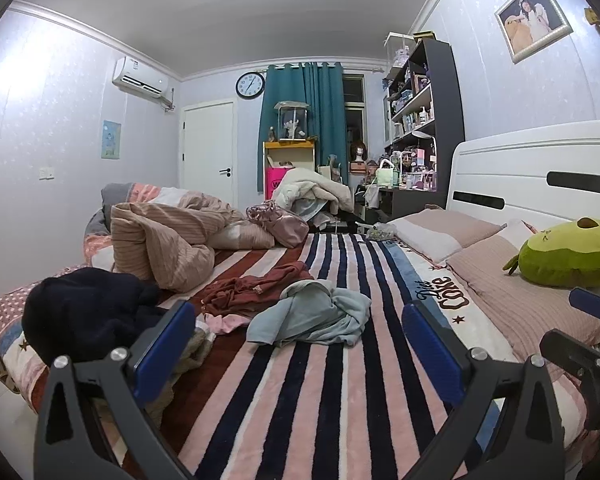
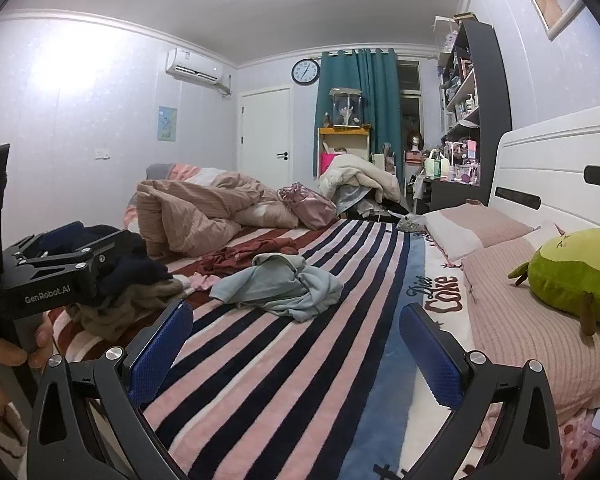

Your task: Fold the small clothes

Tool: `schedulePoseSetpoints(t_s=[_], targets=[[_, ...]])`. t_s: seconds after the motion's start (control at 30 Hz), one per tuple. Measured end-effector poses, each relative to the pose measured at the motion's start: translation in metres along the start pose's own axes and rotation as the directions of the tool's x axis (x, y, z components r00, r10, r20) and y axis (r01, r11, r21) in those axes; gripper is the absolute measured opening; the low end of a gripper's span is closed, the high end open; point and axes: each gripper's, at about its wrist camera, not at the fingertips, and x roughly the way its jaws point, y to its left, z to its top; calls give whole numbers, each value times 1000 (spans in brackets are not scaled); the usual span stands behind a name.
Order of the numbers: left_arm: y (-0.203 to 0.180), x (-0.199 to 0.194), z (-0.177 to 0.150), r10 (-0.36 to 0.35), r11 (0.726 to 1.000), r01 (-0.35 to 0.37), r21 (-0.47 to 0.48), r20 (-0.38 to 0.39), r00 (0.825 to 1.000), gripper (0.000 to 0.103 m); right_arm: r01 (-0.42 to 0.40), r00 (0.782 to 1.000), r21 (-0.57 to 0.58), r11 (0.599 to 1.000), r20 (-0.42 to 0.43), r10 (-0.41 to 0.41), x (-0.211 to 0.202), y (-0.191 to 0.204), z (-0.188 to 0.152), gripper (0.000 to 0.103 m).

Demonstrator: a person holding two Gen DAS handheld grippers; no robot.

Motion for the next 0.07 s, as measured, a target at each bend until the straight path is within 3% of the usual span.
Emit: schedulePoseSetpoints(t_s=[0.07], targets=[[0, 1, -1, -1, 1000, 1, 0, -2, 1000, 102, 2, 1000, -1, 1000, -1, -2, 0, -1, -1, 103]])
